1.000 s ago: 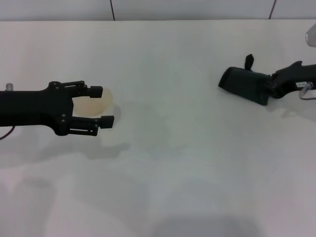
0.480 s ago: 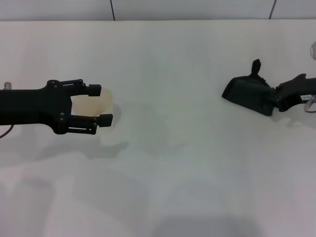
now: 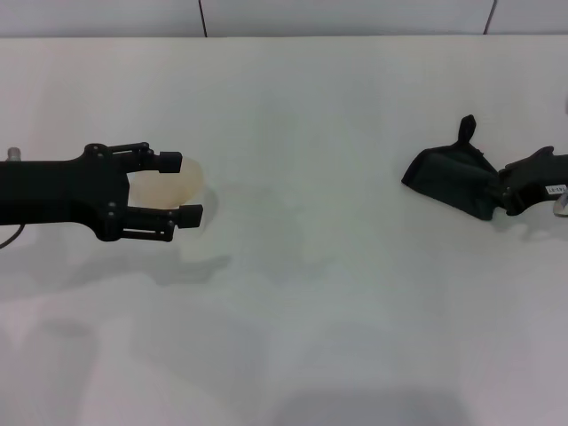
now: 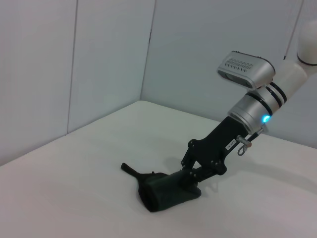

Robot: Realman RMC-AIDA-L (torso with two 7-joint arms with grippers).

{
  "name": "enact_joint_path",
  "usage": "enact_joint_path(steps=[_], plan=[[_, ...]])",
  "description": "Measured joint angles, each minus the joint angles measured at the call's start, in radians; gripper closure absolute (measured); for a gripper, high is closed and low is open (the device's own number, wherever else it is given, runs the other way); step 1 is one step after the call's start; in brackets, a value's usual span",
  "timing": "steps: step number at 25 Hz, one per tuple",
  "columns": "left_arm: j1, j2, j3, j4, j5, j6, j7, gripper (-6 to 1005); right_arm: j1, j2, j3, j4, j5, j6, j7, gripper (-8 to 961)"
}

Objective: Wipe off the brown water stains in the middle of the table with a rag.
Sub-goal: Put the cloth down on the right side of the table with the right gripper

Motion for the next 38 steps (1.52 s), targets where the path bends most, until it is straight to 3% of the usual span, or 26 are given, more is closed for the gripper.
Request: enact_joint_path(steps=[19,30,32,38], plan=[[0.0,0.0,0.0,0.001,0.0,0.0,0.0,107,-0.008,0.002,0.039,-0.032,0.007,-0.137,-0.05,742],[0.001,0.003,0.0,0.0,-0.008,0.0,0.0,107,-0.017,0.012,0.06,-0.089,0.023,-0.194,-0.08,516],[0.001,0.006,0.0,0.0,-0.009,0.0,0.0,107,-0.017,0.012,0.066,-0.104,0.025,-0.217,-0.086,284],[0.002,0.012,0.0,0.0,-0.01,0.001,-0.001,107,-0.017,0.011,0.08,-0.13,0.051,-0.285,-0.128,109]])
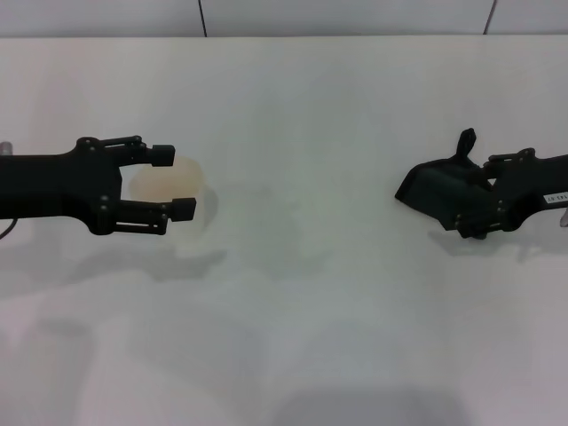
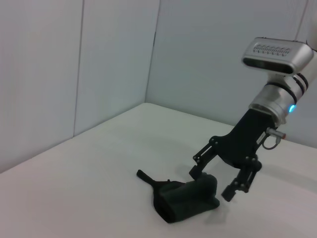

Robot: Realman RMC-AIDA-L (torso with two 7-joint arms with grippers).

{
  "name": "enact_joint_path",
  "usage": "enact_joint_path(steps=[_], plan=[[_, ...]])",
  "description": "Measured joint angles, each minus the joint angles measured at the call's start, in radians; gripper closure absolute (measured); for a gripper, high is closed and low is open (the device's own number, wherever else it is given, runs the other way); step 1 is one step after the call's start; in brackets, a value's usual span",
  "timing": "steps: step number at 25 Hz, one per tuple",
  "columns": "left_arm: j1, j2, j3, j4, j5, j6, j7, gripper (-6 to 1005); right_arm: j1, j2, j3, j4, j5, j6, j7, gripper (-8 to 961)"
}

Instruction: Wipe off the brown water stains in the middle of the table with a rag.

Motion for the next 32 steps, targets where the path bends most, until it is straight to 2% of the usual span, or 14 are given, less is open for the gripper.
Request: enact_joint_path(steps=[2,6,13,29,32], plan=[[0.0,0.003,0.0,-0.001,0.0,0.001,0.0,107,0.0,0.0,0.007,-0.003,0.007,-0.017,-0.013,110],[-0.003,0.012,0.001,0.0,0.005,0.006,0.0,107,0.009,-0.001,0.063,-0.014,0.047,-0.154,-0.109,112],[-0.001,0.015,0.002,0.0,0.016,0.009,0.0,109,0.005,0.002,0.066,-0.016,0.108,-0.202,-0.181,115],[0.008,0.024,0.002,0.004,0.048,0.031,0.007,109,0.01,0.008,0.053,-0.003,0.147,-0.19,-0.225,124],[0.012,0.025,0.001,0.004,0.049,0.031,0.007,109,0.018,0.008,0.019,-0.002,0.136,-0.192,-0.215,124]])
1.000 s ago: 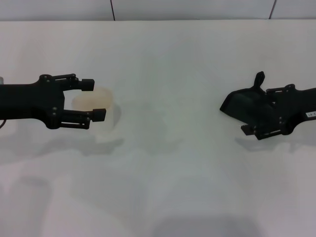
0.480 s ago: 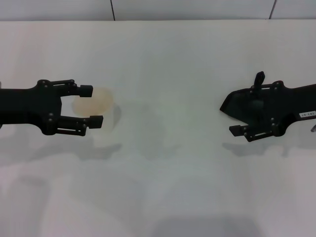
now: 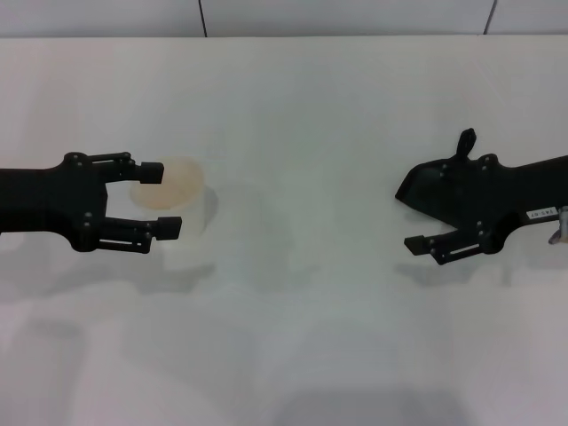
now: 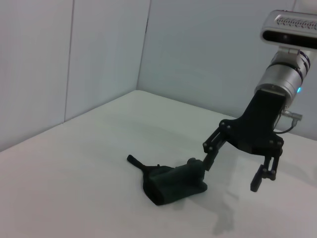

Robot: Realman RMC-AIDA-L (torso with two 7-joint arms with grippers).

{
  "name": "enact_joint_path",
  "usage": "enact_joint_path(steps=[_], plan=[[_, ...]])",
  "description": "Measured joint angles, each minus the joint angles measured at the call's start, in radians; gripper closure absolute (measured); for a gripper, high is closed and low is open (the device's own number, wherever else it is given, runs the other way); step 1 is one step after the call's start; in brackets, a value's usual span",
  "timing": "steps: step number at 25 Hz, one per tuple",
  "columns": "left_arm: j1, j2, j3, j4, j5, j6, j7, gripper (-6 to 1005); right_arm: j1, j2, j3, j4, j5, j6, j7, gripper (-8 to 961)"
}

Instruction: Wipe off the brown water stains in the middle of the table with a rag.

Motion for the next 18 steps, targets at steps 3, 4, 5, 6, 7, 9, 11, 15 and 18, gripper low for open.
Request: enact_joint_path(steps=[3,4,5,6,7,9,11,15,18], plan=[[0.0,0.0,0.0,0.0,0.0,0.0,0.0,109,0.002,0.0,-0.004,-0.001,-0.019,-0.012,0.004,124],[0.0,-0.001,0.0,0.0,0.0,0.0,0.0,109,0.004,-0.001,-0.004,-0.004,-0.025,-0.025,0.007,124],[0.0,-0.001,0.0,0.0,0.0,0.0,0.0,109,0.004,-0.001,-0.004,-0.005,-0.027,-0.029,0.008,124],[0.0,-0.001,0.0,0.0,0.0,0.0,0.0,109,0.004,-0.001,-0.004,-0.007,-0.028,-0.031,0.01,124],[0.001,-0.002,0.0,0.0,0.001,0.0,0.0,109,0.004,-0.001,-0.004,-0.007,-0.028,-0.031,0.012,124],[0.001,-0.004,0.0,0.0,0.002,0.0,0.0,109,0.004,-0.001,-0.003,-0.008,-0.029,-0.022,0.014,124],[0.002,-0.005,0.0,0.0,0.002,0.0,0.001,109,0.004,0.0,-0.003,-0.008,-0.028,-0.014,0.014,124],[0.003,-0.007,0.0,0.002,0.002,0.0,0.003,109,0.015,0.001,-0.008,-0.003,-0.028,0.001,0.015,124],[0.003,-0.008,0.0,0.002,0.001,0.0,0.004,109,0.017,0.002,-0.011,-0.002,-0.026,0.014,0.015,124]])
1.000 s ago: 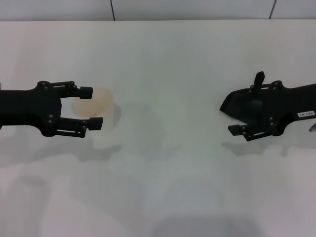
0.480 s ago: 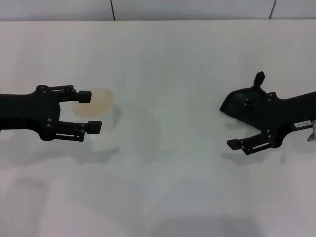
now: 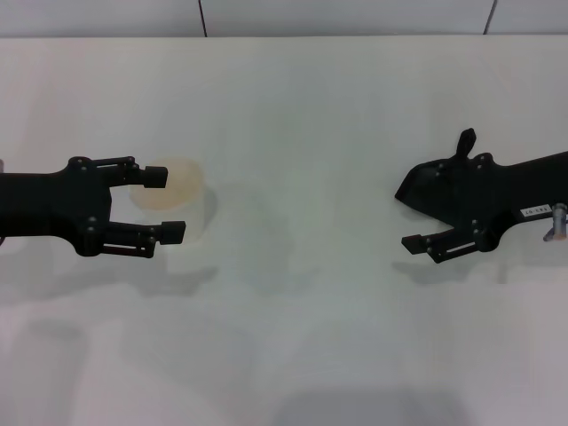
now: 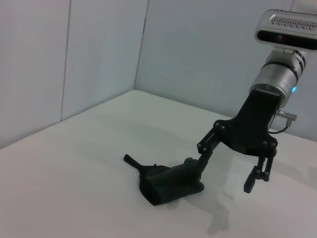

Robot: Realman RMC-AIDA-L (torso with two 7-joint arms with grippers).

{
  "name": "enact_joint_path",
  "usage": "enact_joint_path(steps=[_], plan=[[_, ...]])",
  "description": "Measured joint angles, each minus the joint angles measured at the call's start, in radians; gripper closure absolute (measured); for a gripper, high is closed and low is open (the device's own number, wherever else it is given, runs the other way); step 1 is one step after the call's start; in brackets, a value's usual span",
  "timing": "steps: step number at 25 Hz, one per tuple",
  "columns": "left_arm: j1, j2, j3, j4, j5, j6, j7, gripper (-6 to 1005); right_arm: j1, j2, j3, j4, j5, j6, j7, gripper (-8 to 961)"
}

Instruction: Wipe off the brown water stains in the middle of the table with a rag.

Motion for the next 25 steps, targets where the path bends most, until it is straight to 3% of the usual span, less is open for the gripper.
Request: enact_joint_path(steps=[25], plan=[[0.006,-0.003,0.0,0.003,-0.004,0.0,0.009,109,0.032,0.001,-0.017,0.028,-0.001,0.024,0.021,124]])
